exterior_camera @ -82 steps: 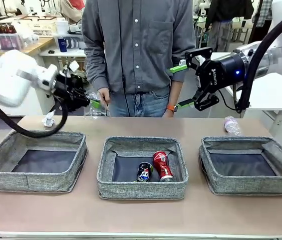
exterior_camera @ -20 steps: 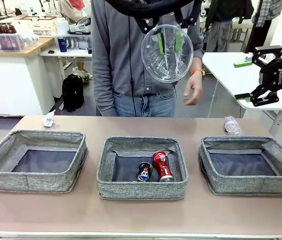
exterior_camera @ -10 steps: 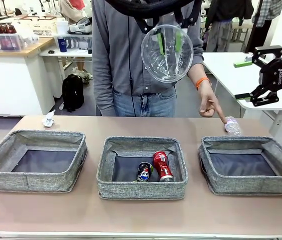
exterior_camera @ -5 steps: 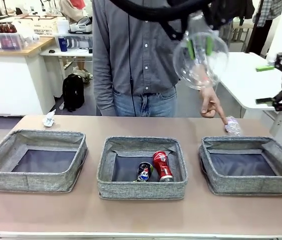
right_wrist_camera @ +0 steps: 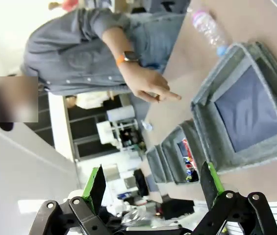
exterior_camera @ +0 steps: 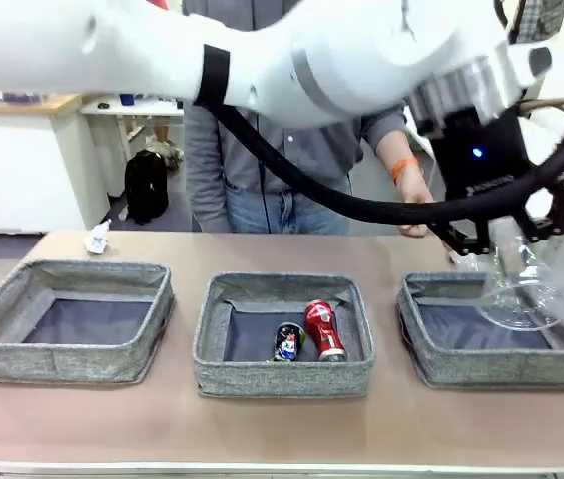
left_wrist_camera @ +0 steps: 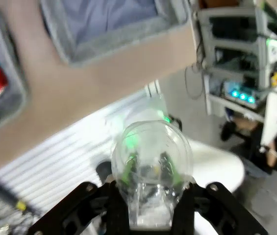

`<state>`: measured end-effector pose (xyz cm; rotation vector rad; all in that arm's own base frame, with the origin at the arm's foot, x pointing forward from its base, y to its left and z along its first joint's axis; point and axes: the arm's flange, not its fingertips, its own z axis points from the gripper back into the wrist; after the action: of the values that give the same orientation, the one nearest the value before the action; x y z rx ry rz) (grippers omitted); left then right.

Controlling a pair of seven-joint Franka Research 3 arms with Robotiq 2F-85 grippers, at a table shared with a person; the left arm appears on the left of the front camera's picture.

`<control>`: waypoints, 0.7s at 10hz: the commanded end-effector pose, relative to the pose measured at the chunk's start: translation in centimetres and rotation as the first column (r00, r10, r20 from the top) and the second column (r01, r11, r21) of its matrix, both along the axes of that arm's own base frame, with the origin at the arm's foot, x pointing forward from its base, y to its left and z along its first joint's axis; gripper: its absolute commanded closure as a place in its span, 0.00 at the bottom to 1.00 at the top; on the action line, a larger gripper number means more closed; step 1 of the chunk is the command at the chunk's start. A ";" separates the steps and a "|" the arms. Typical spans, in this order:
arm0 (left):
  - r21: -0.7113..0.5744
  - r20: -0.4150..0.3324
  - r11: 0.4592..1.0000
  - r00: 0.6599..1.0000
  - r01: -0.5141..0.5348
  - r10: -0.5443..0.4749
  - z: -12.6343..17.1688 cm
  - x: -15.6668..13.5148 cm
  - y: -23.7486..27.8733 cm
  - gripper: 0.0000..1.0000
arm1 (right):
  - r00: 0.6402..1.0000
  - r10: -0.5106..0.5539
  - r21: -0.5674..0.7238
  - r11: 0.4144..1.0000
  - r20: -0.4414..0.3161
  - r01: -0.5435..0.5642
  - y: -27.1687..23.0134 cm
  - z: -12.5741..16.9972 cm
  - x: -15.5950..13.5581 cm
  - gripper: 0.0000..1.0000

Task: Sort the waste into the appropriate baskets.
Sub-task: Place the picked waste into the Fabric basket indicated by the person.

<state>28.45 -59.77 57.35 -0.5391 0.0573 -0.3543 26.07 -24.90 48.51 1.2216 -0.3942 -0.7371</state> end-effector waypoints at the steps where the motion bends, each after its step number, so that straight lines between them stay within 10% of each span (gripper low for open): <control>1: -0.026 0.144 0.988 0.978 -0.151 0.154 -1.4 1.4 -2.5 0.76 | 0.991 0.060 0.103 0.992 0.116 -0.072 0.9 -1.2 -2.7 0.00; 2: -0.030 0.208 0.975 0.952 -0.222 0.223 -1.7 3.0 -4.3 0.76 | 1.000 0.000 0.000 1.000 0.000 0.000 0.0 0.0 0.0 0.00; 4: 0.018 0.282 0.957 0.920 -0.288 0.272 -2.1 5.6 -6.8 0.76 | 1.000 0.000 0.000 1.000 0.000 0.000 0.0 0.0 0.0 0.00; 6: 0.164 0.194 0.931 0.936 -0.327 0.295 -2.3 7.6 -7.0 0.76 | 1.000 0.000 0.000 1.000 0.000 0.000 0.0 0.0 0.0 0.00; 7: -0.012 0.275 0.964 0.926 -0.266 0.259 -3.5 6.5 -4.5 0.76 | 1.000 0.000 0.000 1.000 0.000 0.000 0.0 0.0 0.0 0.00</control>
<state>35.95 -64.67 53.51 -0.3926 -0.2389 -0.1272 25.90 -24.60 48.10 1.2298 -0.3913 -0.7249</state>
